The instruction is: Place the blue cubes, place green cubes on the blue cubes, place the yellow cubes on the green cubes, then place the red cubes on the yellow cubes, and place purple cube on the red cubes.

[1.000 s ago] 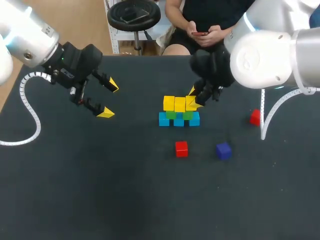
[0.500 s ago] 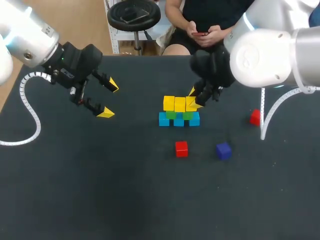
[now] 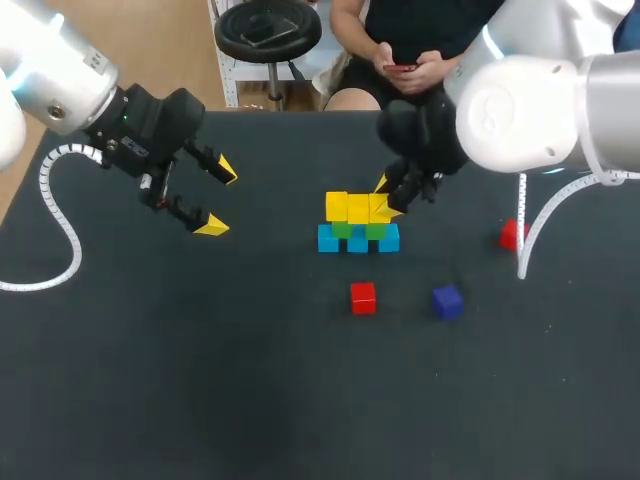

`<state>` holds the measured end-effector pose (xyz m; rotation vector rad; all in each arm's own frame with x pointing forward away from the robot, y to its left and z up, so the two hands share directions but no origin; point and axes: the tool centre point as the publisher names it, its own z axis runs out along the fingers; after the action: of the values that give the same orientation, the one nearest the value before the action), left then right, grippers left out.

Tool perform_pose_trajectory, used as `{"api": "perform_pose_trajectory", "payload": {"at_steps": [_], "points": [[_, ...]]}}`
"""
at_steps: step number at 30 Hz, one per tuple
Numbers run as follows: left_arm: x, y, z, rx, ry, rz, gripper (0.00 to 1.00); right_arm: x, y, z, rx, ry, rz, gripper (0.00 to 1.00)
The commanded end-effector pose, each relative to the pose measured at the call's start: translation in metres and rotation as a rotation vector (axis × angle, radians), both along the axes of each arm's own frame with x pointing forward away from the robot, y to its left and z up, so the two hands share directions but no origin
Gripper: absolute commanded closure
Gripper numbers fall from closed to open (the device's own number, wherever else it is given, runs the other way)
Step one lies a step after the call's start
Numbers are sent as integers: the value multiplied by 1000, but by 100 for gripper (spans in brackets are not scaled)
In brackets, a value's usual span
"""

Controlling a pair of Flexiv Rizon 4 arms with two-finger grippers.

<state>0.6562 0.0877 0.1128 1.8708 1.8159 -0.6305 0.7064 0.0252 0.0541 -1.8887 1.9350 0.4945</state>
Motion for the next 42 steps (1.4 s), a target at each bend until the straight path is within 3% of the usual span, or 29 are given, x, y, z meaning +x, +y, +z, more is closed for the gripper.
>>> {"api": "perform_pose_trajectory", "payload": {"at_steps": [1,4,6,7,8,9,24,36,42], "points": [[0,1,-1,-3,-3,-2,0,2,0,-1,2,5,2,96],[0,1,-1,-3,-3,-2,0,2,1,-1,3,6,3,78],[0,1,-1,-3,-3,-2,0,2,1,-1,3,6,3,56],[0,1,-1,-3,-3,-2,0,2,1,-1,3,6,3,39],[0,1,-1,-3,-3,-2,0,2,1,-1,3,7,3,13],[0,1,-1,-3,-3,-2,0,2,0,-1,3,7,3,0],[0,1,-1,-3,-3,-2,0,-10,-18,13,18,-12,8,0],[0,1,-1,-3,-3,-2,0,-45,-80,44,-11,-56,105,0],[0,1,-1,-3,-3,-2,0,-55,-115,42,-12,-60,21,0]]}}
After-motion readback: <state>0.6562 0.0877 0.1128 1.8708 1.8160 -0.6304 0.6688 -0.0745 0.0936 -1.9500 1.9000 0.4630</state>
